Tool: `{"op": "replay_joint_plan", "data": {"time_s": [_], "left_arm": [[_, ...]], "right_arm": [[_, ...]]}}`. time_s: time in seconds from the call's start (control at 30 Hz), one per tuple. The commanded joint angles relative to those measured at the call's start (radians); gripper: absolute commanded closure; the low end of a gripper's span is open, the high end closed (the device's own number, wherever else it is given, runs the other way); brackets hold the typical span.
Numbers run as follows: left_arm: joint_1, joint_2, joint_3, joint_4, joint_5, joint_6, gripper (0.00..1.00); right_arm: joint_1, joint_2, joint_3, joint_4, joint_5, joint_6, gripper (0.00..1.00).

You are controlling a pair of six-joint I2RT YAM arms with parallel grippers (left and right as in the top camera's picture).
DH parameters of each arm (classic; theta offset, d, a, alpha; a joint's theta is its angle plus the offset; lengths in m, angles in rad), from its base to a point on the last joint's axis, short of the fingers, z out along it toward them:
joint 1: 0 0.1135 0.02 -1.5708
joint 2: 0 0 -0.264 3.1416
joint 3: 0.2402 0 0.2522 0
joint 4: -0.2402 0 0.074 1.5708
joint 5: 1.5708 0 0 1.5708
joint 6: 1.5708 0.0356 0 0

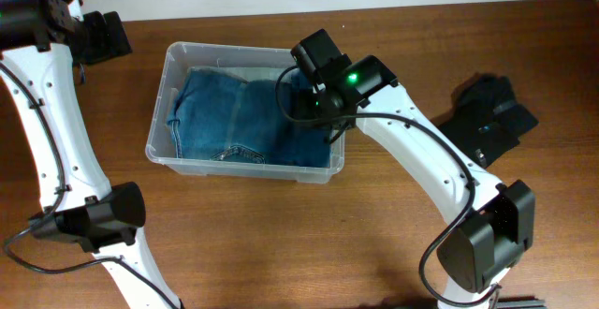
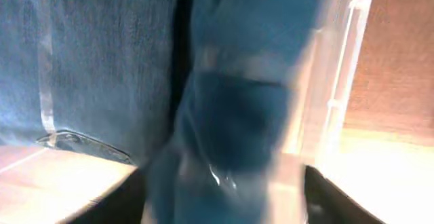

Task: Pack container
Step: 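Carry the teal sock with the right gripper into the box's right side, then move the right gripper to the black garment and grasp it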

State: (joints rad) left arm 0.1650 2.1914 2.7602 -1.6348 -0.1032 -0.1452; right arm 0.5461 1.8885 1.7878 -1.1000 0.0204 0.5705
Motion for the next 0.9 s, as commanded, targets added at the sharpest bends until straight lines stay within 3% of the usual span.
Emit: {"op": "replay_joint_plan", "data": {"time_s": [0.0,0.27,0.4,0.73,0.87], "left_arm": [[0.002,-0.034,0.005,-0.001,0.011,0.016,0.01],[0.002,-0.034,0.005,0.0,0.013,0.016,0.01],[0.002,-0.034,0.005,0.002,0.012,0.016,0.0],[0.002,-0.032,0.005,0.003,0.009,0.016,0.01],[0.002,-0.031,0.005,0.003,0.009,0.016,0.01]], "right_arm": [[0.003,-0.018,0.03,-0.001,0.022,-0.047,0.2],[-0.039,-0.02,0.217,-0.127,0.018,-0.136,0.15],[-0.232,-0.027,0.313,-0.319,0.014,-0.118,0.01],[-0.742,-0.027,0.23,-0.451,0.014,-0.169,0.01],[-0.908,-0.027,0.096,-0.446,-0.006,-0.188,0.01]]}}
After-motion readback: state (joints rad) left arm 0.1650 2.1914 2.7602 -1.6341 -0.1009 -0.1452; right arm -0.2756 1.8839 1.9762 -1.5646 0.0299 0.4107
